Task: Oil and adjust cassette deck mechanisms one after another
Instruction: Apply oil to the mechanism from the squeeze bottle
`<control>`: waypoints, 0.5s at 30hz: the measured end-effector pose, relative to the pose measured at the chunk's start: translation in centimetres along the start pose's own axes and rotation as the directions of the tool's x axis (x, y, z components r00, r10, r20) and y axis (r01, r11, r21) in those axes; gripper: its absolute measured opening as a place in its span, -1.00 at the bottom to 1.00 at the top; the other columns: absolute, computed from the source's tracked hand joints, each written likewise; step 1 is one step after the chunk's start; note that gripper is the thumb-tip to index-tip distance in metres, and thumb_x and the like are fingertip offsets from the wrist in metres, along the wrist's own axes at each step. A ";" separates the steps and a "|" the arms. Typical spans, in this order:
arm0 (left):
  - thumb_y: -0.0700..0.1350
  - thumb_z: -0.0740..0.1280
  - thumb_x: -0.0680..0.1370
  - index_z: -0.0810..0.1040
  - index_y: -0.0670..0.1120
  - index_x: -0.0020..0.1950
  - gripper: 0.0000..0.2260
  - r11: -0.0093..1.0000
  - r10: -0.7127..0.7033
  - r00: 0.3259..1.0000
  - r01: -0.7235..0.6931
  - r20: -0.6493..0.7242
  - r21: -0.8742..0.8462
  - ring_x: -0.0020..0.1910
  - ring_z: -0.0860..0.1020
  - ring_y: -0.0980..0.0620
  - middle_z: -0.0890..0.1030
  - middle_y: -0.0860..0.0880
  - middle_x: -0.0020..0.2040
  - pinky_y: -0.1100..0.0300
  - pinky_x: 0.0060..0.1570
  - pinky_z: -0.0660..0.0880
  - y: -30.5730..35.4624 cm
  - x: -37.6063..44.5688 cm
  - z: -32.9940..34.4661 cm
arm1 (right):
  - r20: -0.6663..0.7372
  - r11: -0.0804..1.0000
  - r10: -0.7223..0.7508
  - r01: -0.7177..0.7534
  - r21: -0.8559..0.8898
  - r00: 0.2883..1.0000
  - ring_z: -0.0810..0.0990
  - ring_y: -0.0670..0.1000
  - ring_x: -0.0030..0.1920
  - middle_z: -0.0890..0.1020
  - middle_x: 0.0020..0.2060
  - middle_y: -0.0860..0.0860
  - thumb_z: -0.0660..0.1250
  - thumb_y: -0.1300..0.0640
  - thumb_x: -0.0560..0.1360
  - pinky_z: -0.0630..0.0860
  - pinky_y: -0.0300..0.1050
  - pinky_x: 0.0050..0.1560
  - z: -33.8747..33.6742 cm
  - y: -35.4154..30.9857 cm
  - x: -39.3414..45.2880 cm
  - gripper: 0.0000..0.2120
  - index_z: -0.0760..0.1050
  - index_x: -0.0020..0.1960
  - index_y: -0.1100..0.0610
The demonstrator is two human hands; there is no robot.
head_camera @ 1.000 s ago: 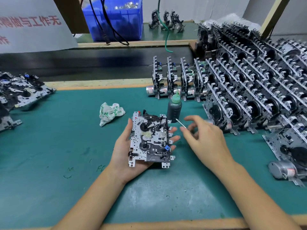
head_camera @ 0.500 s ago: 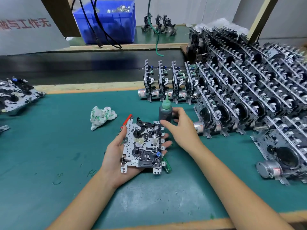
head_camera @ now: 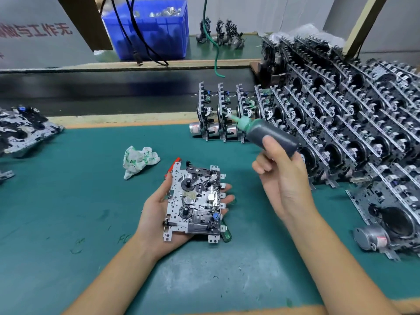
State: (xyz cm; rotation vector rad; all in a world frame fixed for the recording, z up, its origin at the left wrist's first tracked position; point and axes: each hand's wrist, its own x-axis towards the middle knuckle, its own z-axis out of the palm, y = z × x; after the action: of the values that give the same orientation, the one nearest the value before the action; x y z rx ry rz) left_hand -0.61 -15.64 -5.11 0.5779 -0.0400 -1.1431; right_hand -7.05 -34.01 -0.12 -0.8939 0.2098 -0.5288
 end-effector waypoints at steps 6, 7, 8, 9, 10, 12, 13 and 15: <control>0.20 0.12 0.57 0.46 -0.27 0.33 -0.40 1.000 0.020 1.000 -0.020 0.015 -0.001 0.34 0.37 -0.35 0.39 -0.34 0.36 -0.21 0.28 0.36 0.1 0.1 -0.1 | -0.041 0.974 0.180 -0.172 0.147 0.983 0.19 -0.19 -0.63 0.57 -0.38 0.00 0.38 0.05 0.29 0.18 -0.39 -0.64 0.7 1.1 -0.6 -0.74 0.39 -0.14 0.16; 0.21 0.12 0.58 0.48 -0.27 0.32 -0.40 1.000 0.020 1.000 -0.020 0.010 0.004 0.34 0.38 -0.35 0.40 -0.34 0.35 -0.21 0.28 0.37 0.1 0.1 -0.1 | -0.067 0.969 0.212 -0.201 0.142 0.975 0.18 -0.19 -0.64 0.56 -0.40 0.01 0.39 0.02 0.26 0.17 -0.39 -0.66 0.8 1.2 -0.6 -0.70 0.38 -0.15 0.16; 0.22 0.10 0.58 0.48 -0.27 0.31 -0.40 1.000 0.018 1.000 -0.019 0.003 0.005 0.33 0.39 -0.34 0.41 -0.34 0.35 -0.21 0.27 0.37 0.1 0.1 -0.1 | -0.087 0.968 0.232 -0.221 0.117 0.969 0.18 -0.19 -0.64 0.55 -0.42 0.00 0.41 -0.01 0.24 0.17 -0.39 -0.67 0.8 1.2 -0.6 -0.66 0.38 -0.16 0.17; 0.23 0.09 0.59 0.48 -0.27 0.31 -0.39 1.000 0.017 1.000 -0.017 -0.002 0.000 0.33 0.39 -0.34 0.41 -0.34 0.35 -0.20 0.28 0.38 0.1 0.1 -0.1 | -0.104 0.972 0.233 -0.227 0.063 0.967 0.19 -0.18 -0.64 0.52 -0.44 -0.02 0.40 -0.05 0.24 0.17 -0.39 -0.68 0.8 1.3 -0.7 -0.64 0.37 -0.17 0.17; 0.23 0.08 0.59 0.48 -0.27 0.31 -0.38 1.000 0.016 1.000 -0.016 -0.005 -0.009 0.33 0.39 -0.34 0.41 -0.34 0.35 -0.20 0.27 0.38 0.0 0.2 -0.1 | -0.121 0.977 0.211 -0.214 -0.012 0.970 0.21 -0.18 -0.63 0.49 -0.47 -0.04 0.39 -0.09 0.25 0.18 -0.38 -0.68 0.9 1.3 -0.7 -0.63 0.37 -0.20 0.17; 0.23 0.09 0.59 0.49 -0.28 0.30 -0.38 0.999 0.017 1.000 -0.018 -0.008 -0.029 0.32 0.40 -0.35 0.41 -0.35 0.34 -0.22 0.25 0.39 0.1 0.2 -0.2 | -0.156 0.978 0.114 -0.139 -0.156 0.981 0.28 -0.17 -0.61 0.46 -0.51 -0.08 0.34 -0.16 0.27 0.21 -0.35 -0.68 1.0 1.5 -1.0 -0.61 0.35 -0.22 0.15; 0.23 0.10 0.58 0.49 -0.28 0.30 -0.39 0.999 0.014 1.000 -0.015 -0.012 -0.037 0.32 0.41 -0.35 0.41 -0.36 0.34 -0.23 0.24 0.40 0.1 0.2 -0.2 | -0.173 0.976 0.062 -0.096 -0.195 0.983 0.31 -0.15 -0.59 0.46 -0.51 -0.08 0.33 -0.18 0.28 0.22 -0.34 -0.67 1.1 1.6 -1.1 -0.60 0.35 -0.21 0.15; 0.23 0.10 0.59 0.47 -0.28 0.32 -0.38 0.999 0.001 1.000 -0.001 -0.004 -0.037 0.33 0.39 -0.35 0.40 -0.36 0.35 -0.22 0.26 0.38 0.1 0.1 -0.2 | -0.208 0.979 -0.015 -0.028 -0.203 0.978 0.34 -0.14 -0.56 0.46 -0.50 -0.06 0.33 -0.18 0.29 0.24 -0.32 -0.66 1.2 1.9 -1.2 -0.60 0.37 -0.21 0.16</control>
State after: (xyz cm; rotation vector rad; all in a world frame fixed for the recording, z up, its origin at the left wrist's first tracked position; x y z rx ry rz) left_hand -0.40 -15.64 -5.29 0.5475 -0.0159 -1.1392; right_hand -6.96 -31.58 -0.91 -1.0381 0.4654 -0.6027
